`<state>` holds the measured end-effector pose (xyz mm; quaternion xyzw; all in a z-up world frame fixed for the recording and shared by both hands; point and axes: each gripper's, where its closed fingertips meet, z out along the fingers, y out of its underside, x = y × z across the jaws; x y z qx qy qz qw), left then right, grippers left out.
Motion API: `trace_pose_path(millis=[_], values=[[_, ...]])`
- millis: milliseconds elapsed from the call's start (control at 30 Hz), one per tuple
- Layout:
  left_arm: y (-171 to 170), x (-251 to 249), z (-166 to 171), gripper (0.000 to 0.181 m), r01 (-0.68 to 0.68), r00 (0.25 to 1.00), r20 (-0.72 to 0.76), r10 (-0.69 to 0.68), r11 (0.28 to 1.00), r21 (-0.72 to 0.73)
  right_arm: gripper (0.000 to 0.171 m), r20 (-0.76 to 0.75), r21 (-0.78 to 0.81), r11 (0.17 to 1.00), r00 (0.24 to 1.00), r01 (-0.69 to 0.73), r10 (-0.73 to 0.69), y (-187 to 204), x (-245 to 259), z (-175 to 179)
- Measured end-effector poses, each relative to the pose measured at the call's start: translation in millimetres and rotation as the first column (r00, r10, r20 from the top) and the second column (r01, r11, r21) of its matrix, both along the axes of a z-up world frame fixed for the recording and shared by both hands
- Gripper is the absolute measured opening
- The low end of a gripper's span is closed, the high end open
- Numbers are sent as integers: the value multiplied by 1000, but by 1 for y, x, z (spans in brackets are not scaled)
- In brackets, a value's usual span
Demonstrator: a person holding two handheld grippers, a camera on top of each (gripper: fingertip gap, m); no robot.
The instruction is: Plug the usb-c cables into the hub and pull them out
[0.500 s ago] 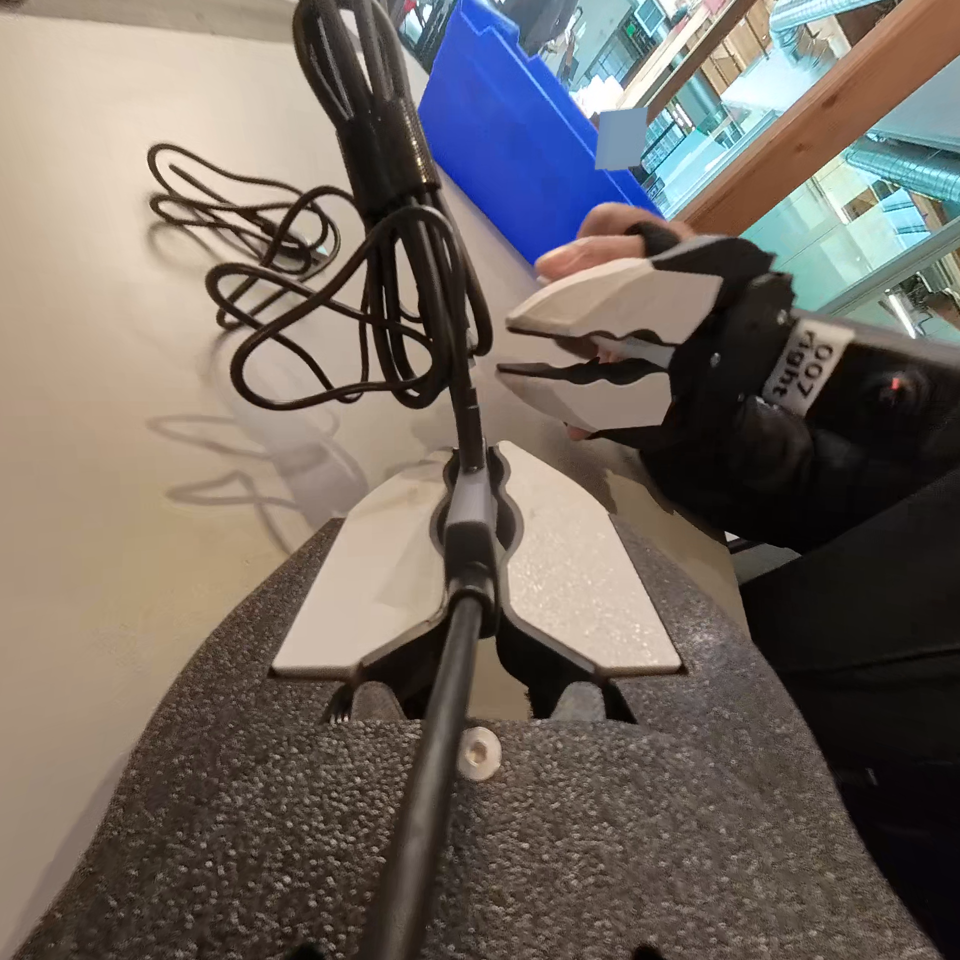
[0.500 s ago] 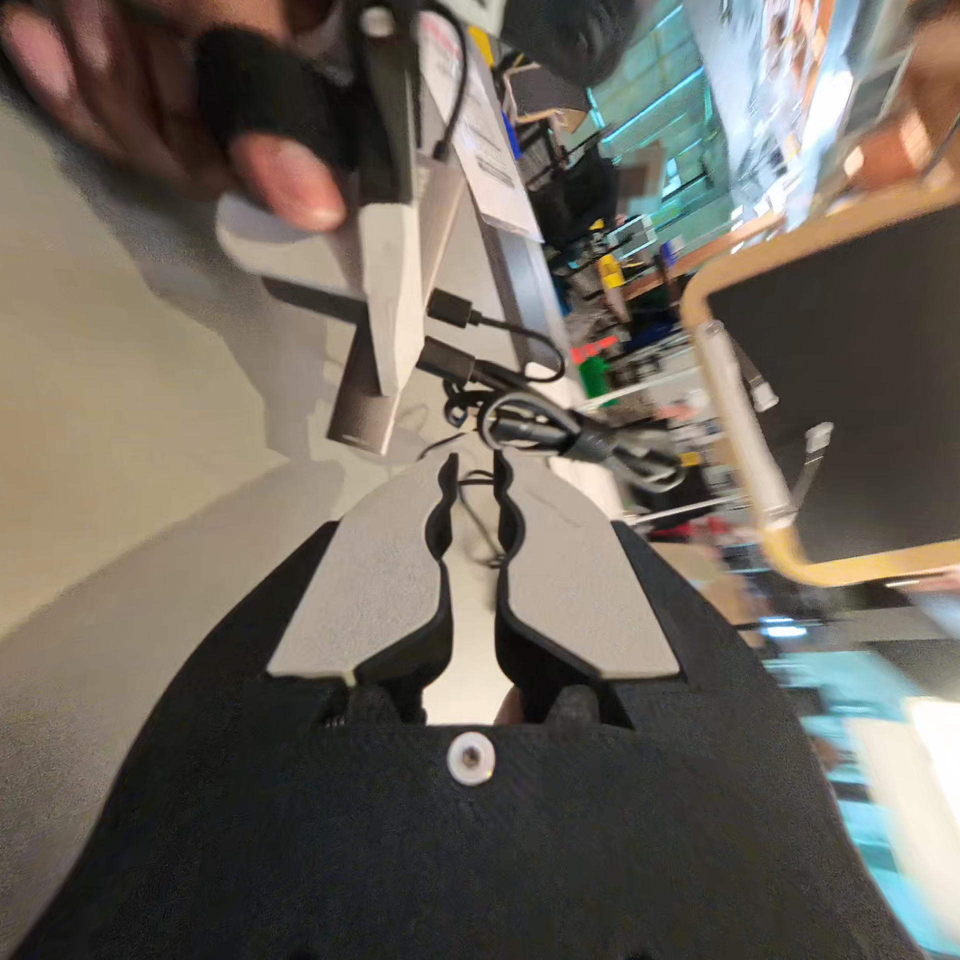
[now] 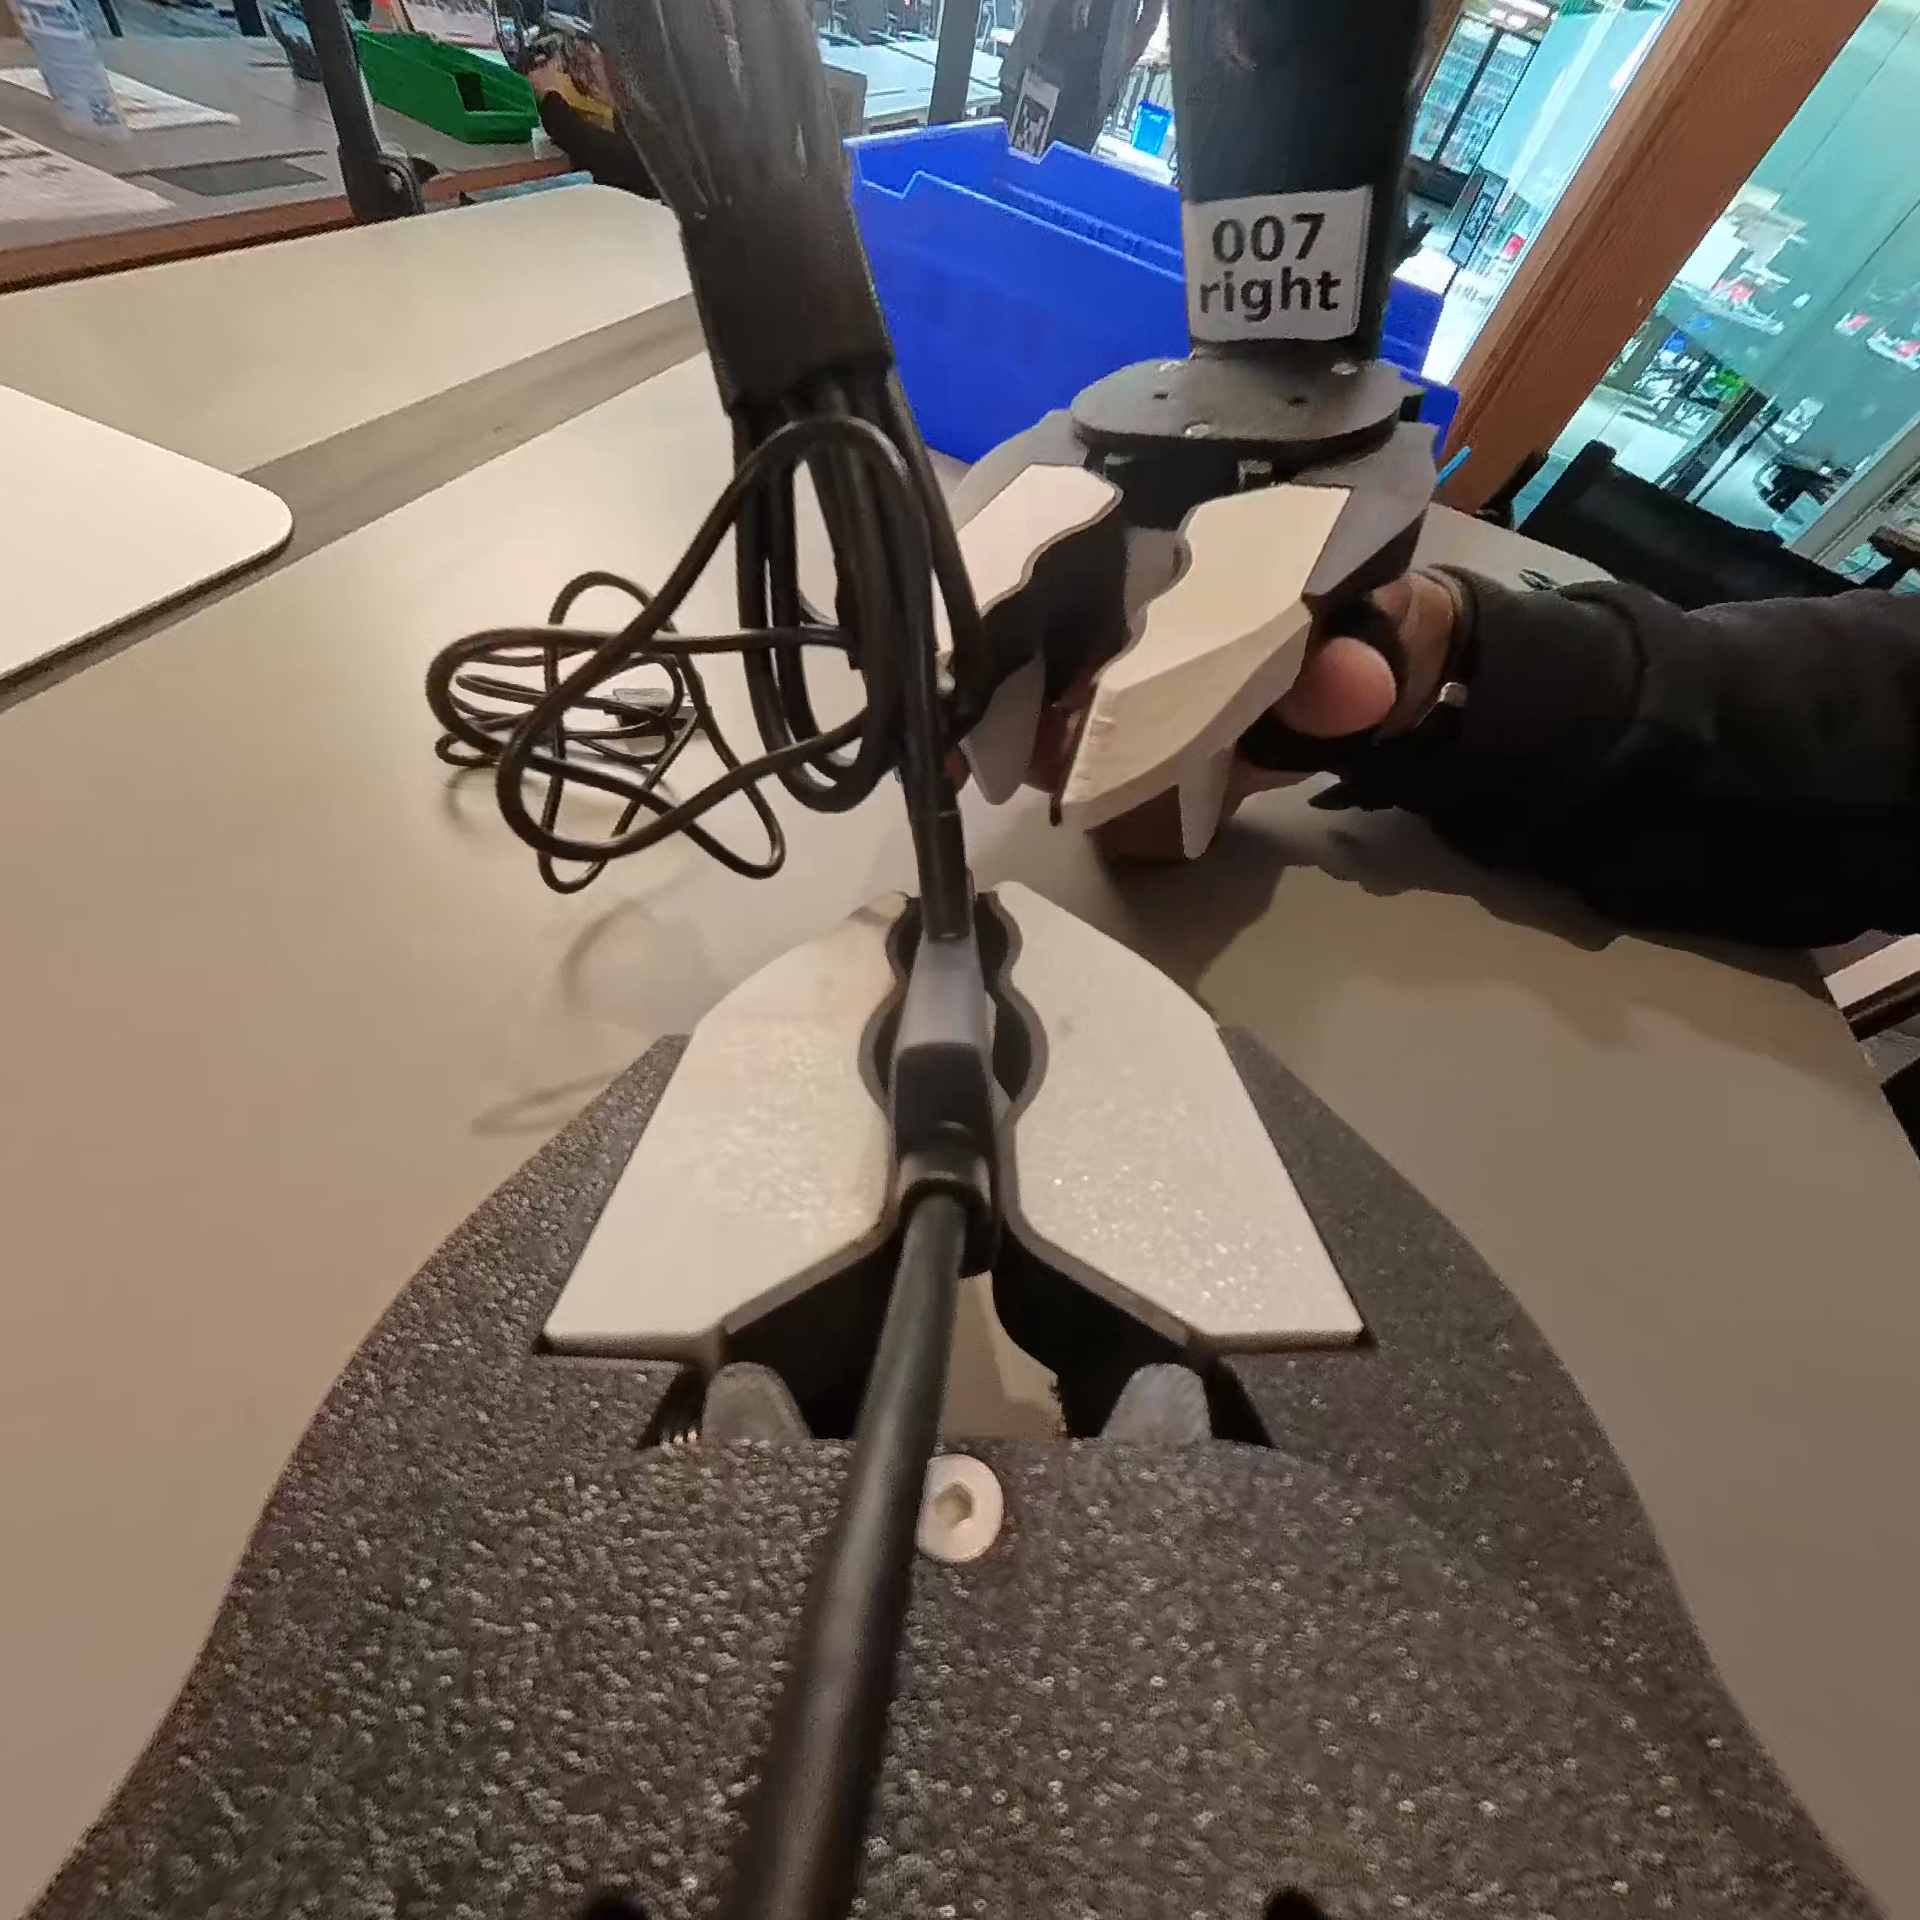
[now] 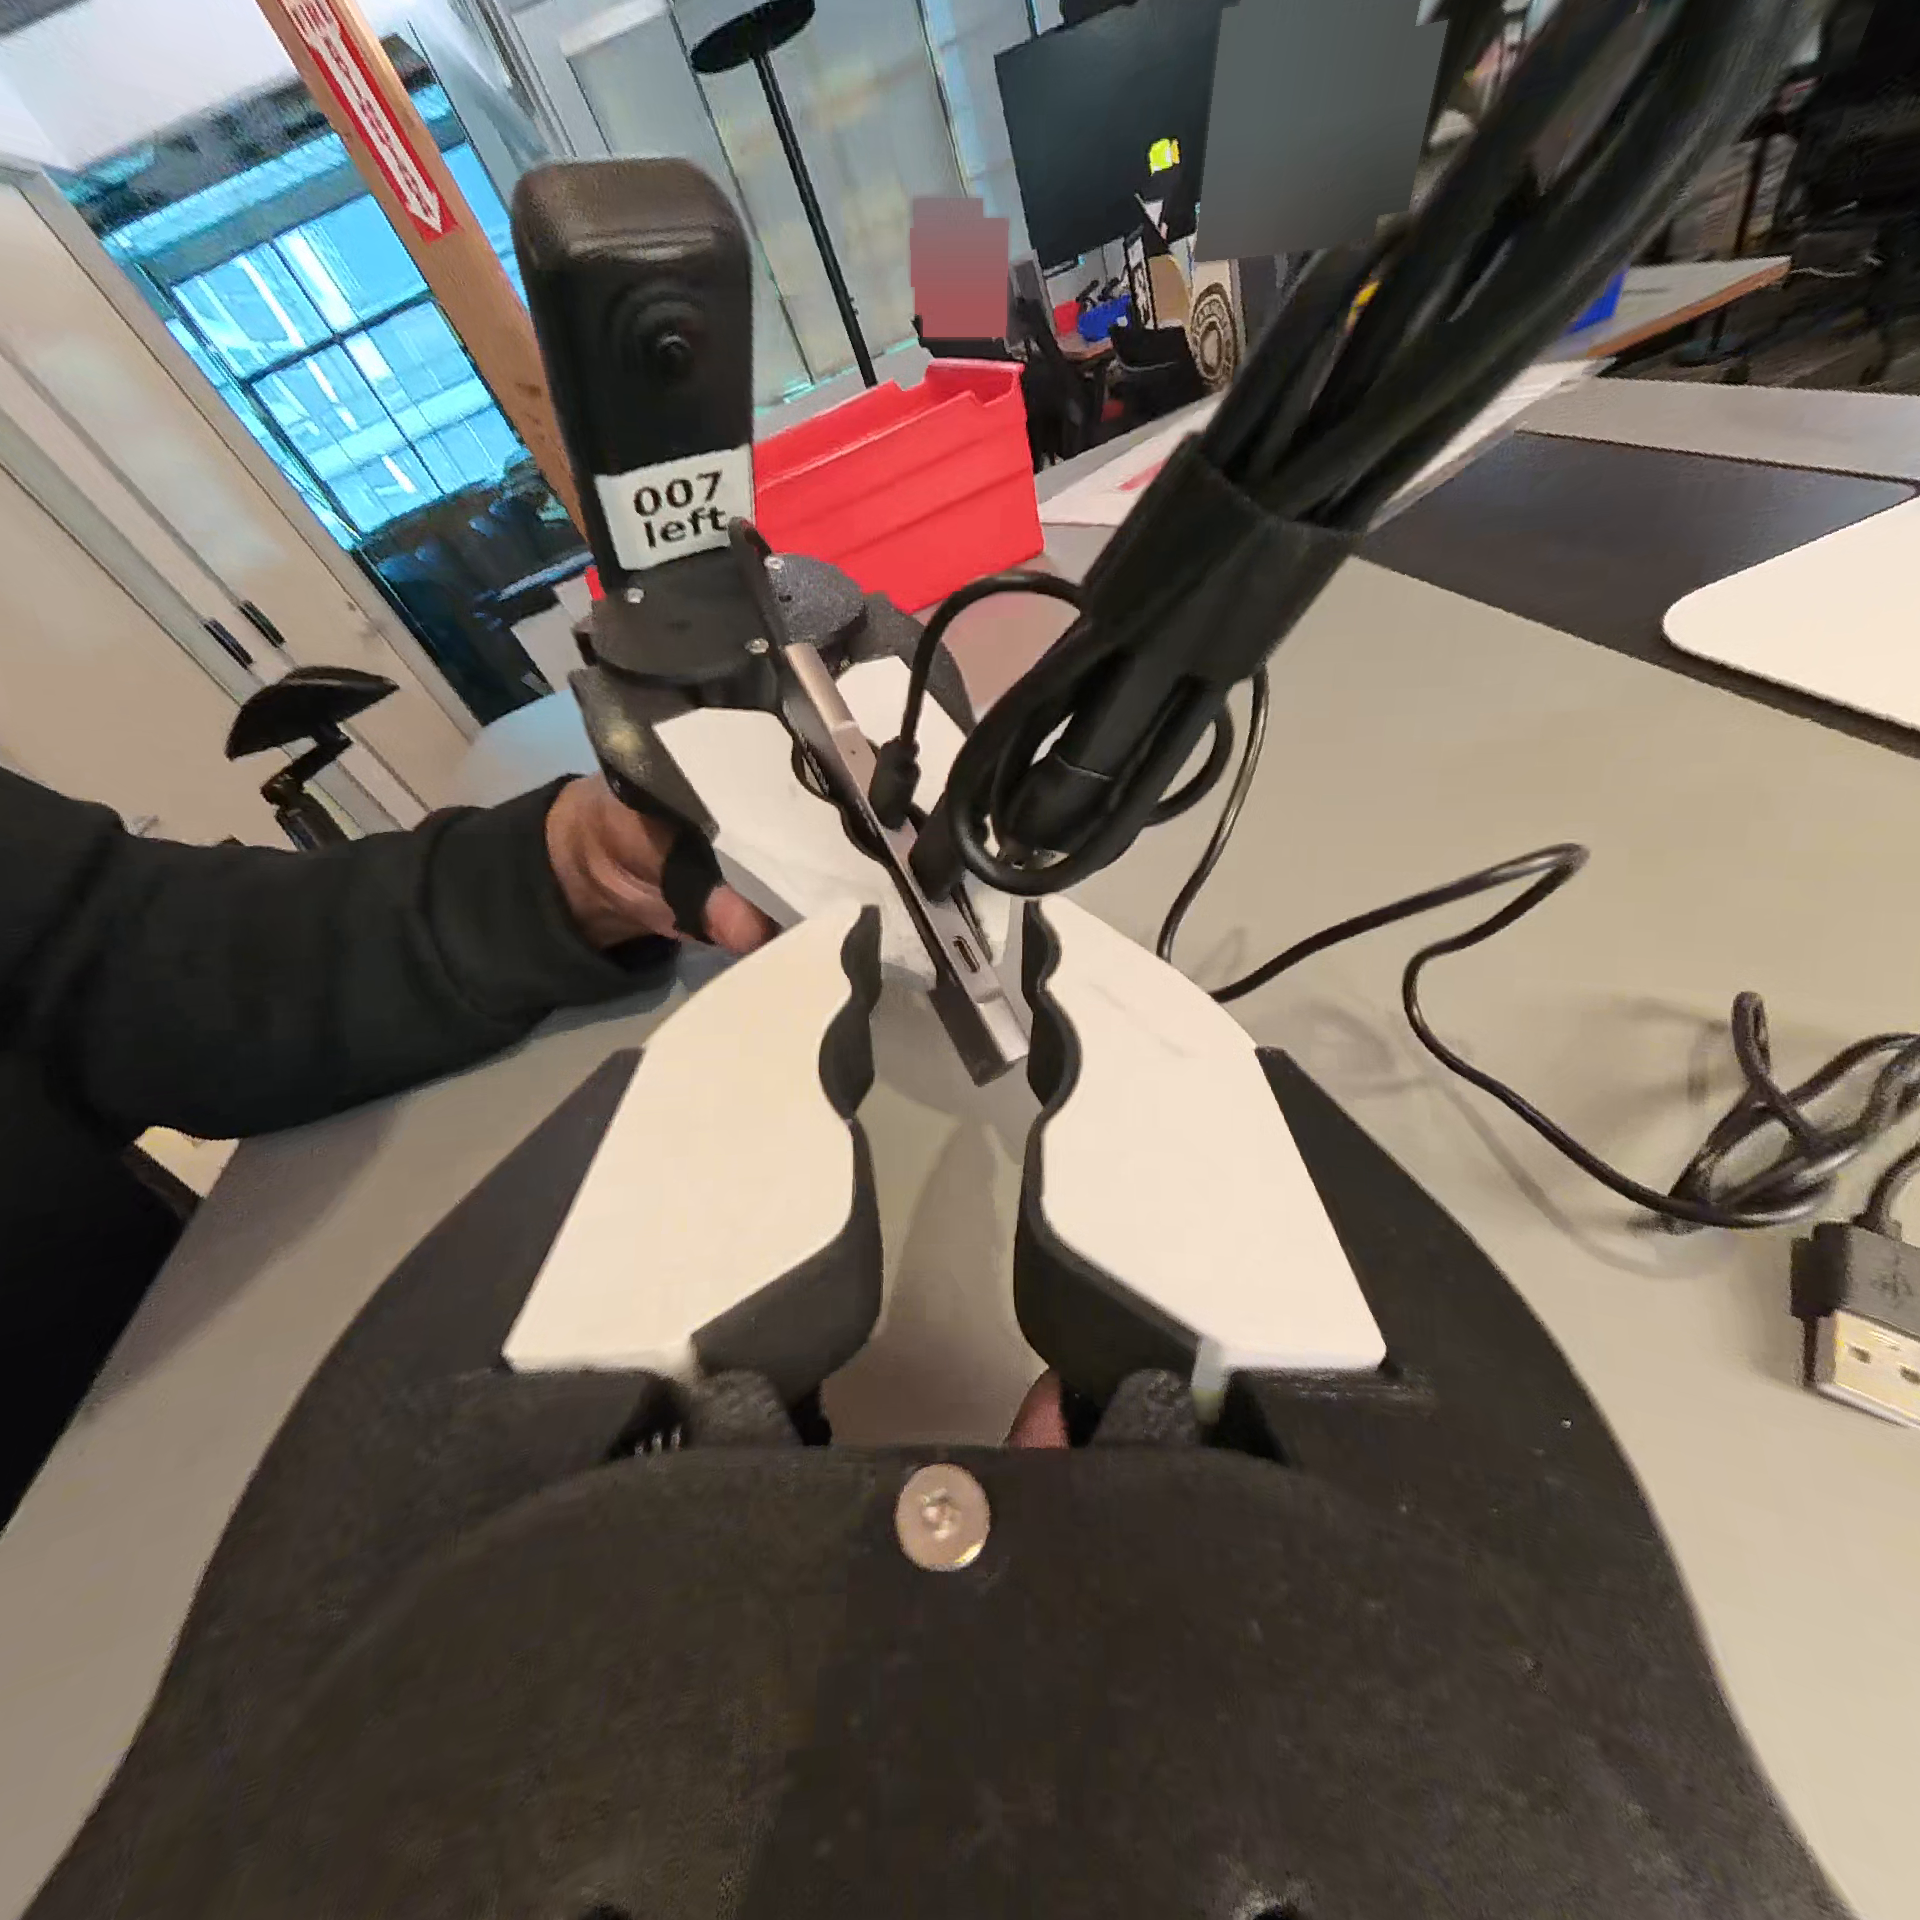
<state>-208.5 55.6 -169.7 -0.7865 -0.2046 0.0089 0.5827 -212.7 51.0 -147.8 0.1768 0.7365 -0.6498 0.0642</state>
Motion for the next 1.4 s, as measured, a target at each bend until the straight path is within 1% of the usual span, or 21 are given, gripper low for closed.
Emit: trace_pose_path(millis=[67, 200, 267, 333, 467, 600, 733, 900, 1033, 1100, 1200, 1300, 1400], values=[[-2, -1, 2, 11, -5, 1000, 1, 5, 1000, 19, 27, 38, -33, 999, 999, -1, 2, -1, -2, 2], [-4, -2, 6, 11, -6, 1000, -21, 7, 999, 35, 37, 108, -97, 995, 994, 33, -23, 4, -12, 7], [-5, -3, 6, 11, -17, 999, -40, 18, 999, 28, 38, 133, -137, 990, 991, 45, -27, 7, -17, 10], [-5, -6, 4, 11, -37, 997, -74, 37, 999, -1, 38, 125, -140, 990, 992, 37, -20, 6, -16, 11], [-4, -13, -3, 11, -104, 982, -167, 89, 991, -83, 37, 114, -83, 996, 993, 32, -22, -5, -12, 4], [-7, -24, -4, 11, -210, 951, -257, 173, 970, -124, 31, 175, -61, 994, 981, 91, -79, -6, -19, -1], [-7, -26, -7, 11, -224, 948, -259, 182, 964, -142, 23, 253, -72, 986, 959, 151, -128, -6, -27, -4], [-10, -29, -5, 10, -246, 943, -260, 206, 961, -129, 18, 363, -121, 980, 926, 155, -102, -10, -24, -3], [-14, -34, 1, 11, -289, 927, -276, 256, 953, -89, 18, 444, -195, 965, 893, 174, -71, -14, -25, 2], [-15, -34, 4, 11, -283, 928, -272, 255, 957, -70, 19, 445, -214, 960, 893, 178, -67, -15, -25, 4], [-11, -29, 7, 11, -235, 943, -251, 218, 971, -37, 20, 425, -242, 955, 903, 171, -54, -14, -24, 8], [-5, -21, 13, 11, -163, 963, -217, 162, 987, 16, 21, 421, -301, 946, 907, 123, 15, -16, -18, 16], [-3, -16, 19, 11, -118, 975, -178, 130, 990, 78, 22, 382, -327, 941, 923, 91, 44, -17, -13, 21]])
